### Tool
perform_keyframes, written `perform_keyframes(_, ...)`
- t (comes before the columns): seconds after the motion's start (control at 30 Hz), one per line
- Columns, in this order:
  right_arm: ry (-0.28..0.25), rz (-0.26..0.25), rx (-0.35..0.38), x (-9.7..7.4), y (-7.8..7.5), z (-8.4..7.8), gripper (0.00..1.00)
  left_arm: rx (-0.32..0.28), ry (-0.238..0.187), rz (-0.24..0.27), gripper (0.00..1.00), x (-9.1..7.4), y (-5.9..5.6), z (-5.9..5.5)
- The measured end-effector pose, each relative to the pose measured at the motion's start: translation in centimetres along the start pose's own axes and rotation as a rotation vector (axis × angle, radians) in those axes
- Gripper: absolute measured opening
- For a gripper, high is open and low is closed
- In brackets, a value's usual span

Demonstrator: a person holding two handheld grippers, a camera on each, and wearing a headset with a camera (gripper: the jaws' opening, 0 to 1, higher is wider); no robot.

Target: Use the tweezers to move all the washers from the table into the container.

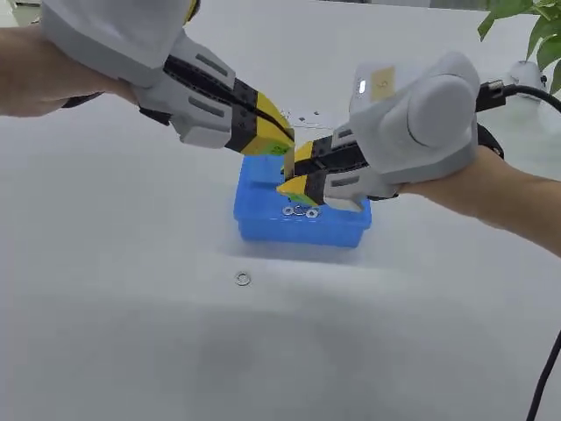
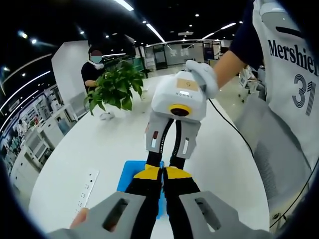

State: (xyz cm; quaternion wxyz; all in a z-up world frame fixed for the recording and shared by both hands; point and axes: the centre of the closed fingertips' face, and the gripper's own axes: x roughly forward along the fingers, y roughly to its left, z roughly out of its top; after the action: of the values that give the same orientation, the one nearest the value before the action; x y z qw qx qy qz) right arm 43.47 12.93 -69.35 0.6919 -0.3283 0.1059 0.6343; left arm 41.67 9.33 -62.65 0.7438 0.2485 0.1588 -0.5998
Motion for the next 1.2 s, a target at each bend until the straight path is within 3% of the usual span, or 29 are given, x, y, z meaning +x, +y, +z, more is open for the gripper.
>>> perform_keyframes(0.33,-0.012,0.038,-0.011,0.3,3.1,0.7,0.12,0.023,0.026,-0.025,0.06,-0.6,-2.9,-0.8)
perform_keyframes(0.97,-0.021,0.116,0.047,2.4,8.3,0.1,0.12,-0.070,0.040,-0.048,0.05,-1.1,-6.1,-4.3)
perform_keyframes(1.13,-0.014,0.135,0.055,3.1,9.3,-0.2,0.12,-0.090,0.045,-0.054,0.05,-0.8,-6.5,-4.7)
perform_keyframes(1.2,-0.012,0.144,0.058,3.3,9.6,-0.4,0.12,-0.095,0.046,-0.052,0.05,-0.4,-7.6,-4.4)
